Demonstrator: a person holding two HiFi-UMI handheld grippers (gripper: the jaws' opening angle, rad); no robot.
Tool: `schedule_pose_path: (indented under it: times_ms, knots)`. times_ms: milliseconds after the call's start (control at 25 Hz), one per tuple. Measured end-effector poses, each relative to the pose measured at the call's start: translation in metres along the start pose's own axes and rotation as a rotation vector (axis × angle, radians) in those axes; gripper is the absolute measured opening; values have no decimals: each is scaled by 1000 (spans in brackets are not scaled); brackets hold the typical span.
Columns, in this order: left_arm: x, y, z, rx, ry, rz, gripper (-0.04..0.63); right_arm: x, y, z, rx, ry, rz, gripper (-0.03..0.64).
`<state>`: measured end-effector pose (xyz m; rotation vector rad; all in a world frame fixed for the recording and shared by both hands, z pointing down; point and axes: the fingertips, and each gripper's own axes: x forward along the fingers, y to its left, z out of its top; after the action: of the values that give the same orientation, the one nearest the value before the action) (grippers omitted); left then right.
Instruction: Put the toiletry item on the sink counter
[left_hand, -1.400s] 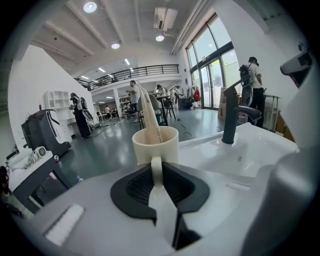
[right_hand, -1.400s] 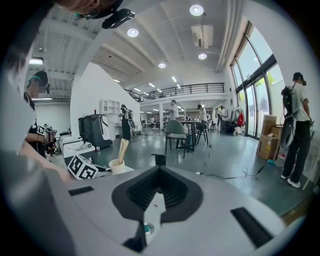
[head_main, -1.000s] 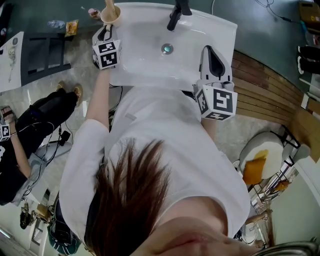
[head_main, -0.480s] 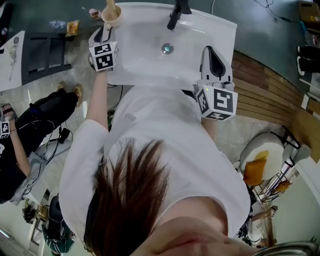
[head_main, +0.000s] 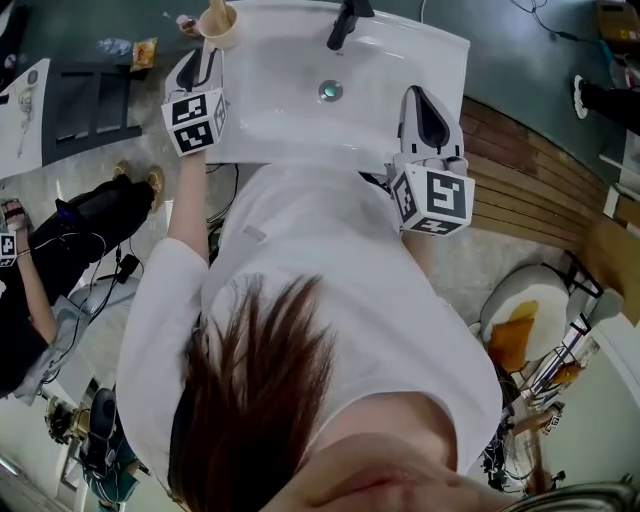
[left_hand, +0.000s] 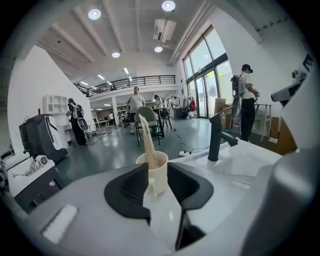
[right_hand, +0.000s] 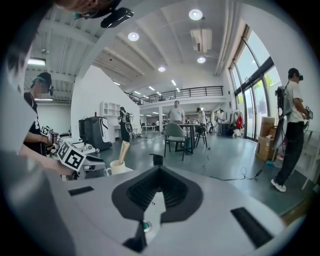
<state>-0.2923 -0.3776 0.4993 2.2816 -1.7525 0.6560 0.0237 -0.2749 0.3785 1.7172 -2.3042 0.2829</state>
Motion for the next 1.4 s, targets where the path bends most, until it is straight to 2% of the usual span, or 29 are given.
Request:
schedule_pose_path:
  times_ms: [360,680,920,1120,1400]
  knots:
    - [-37,-44,55,-1,-131,-27,10,-27,-26,-4,14,-6,-17,5]
    - [-79,-79,117,-42,-253,-63,9,-56,-44,-6,22,-1,-31,5]
    - [-116,-121,157,-36,-351,-106,8,-81,-60,-10,15,-8,-42,5]
    - [-157,-166,170,-41,-422,-129,8,-113,-67,-20,10,-12,-18,5]
    - [-206,-226,194,-24,-493,-137,8,-153,-94,-11,-5,-52,6,5]
